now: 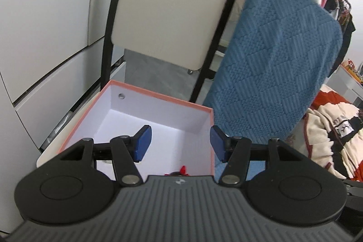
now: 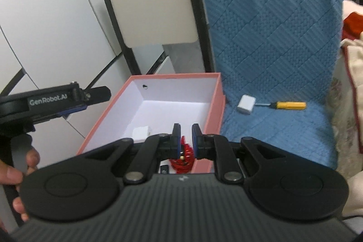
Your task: Organize rigid objects
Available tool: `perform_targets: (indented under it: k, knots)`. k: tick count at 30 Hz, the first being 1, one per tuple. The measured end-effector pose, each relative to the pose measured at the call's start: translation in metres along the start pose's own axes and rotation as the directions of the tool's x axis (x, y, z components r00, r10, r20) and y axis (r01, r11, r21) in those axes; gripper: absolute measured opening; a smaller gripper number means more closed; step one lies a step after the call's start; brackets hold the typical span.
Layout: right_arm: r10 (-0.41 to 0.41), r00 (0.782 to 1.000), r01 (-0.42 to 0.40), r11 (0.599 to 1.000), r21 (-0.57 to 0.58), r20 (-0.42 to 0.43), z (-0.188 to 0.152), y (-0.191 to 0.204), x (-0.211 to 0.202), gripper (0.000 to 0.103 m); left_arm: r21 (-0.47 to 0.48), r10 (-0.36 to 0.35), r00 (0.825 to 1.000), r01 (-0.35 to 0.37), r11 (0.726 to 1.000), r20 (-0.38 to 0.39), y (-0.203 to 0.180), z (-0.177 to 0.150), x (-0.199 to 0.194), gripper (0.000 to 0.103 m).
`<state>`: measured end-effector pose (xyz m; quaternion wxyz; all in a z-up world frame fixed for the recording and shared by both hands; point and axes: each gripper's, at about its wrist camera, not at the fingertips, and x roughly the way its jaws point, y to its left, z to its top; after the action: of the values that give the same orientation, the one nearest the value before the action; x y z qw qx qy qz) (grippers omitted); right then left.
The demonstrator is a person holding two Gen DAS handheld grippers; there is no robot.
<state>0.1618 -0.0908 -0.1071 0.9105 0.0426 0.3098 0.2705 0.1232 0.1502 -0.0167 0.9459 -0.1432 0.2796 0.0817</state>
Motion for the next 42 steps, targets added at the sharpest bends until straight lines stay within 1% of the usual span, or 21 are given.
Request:
perform_targets:
  k: [4, 7, 15, 28, 33, 36, 38, 42]
  knots:
    - [0.004, 1.0, -0.004, 1.0, 0.004, 0.024, -0.006, -0.013, -0.019, 0.014, 0.008, -0.003, 1.0, 0.002, 1.0, 0.023, -0.018, -0.006, -0.017, 0.063]
    - [-0.021, 0.998, 0.021, 1.0, -0.007, 0.058, -0.012, -0.019, -0.033, 0.014, 0.015, -0.01, 0.999, 0.009, 1.0, 0.034, -0.031, -0.013, -0.028, 0.063]
    - [-0.06, 0.995, 0.059, 0.998, 0.016, 0.081, -0.04, -0.043, -0.06, 0.014, 0.035, -0.049, 0.998, 0.048, 0.998, 0.031, -0.052, -0.041, -0.043, 0.063]
    - [-0.142, 0.982, 0.139, 0.99, 0.04, 0.122, -0.092, -0.069, -0.102, 0.014, 0.092, -0.131, 0.991, 0.132, 0.987, -0.022, -0.083, -0.098, -0.056, 0.063]
    - [-0.173, 0.975, 0.165, 0.984, 0.065, 0.138, -0.113, -0.077, -0.111, 0.014, 0.113, -0.149, 0.986, 0.156, 0.981, -0.069, -0.088, -0.124, -0.057, 0.063]
    - [-0.197, 0.97, 0.185, 0.979, 0.091, 0.141, -0.129, -0.085, -0.114, 0.014, 0.131, -0.15, 0.984, 0.161, 0.978, -0.094, -0.092, -0.14, -0.053, 0.063]
    - [-0.211, 0.968, 0.199, 0.975, 0.099, 0.135, -0.138, -0.09, -0.113, 0.014, 0.124, -0.156, 0.981, 0.169, 0.978, -0.113, -0.095, -0.148, -0.048, 0.063]
    - [-0.226, 0.968, 0.213, 0.97, 0.116, 0.111, -0.151, -0.102, -0.103, 0.014, 0.145, -0.157, 0.979, 0.175, 0.974, -0.132, -0.105, -0.155, -0.035, 0.063]
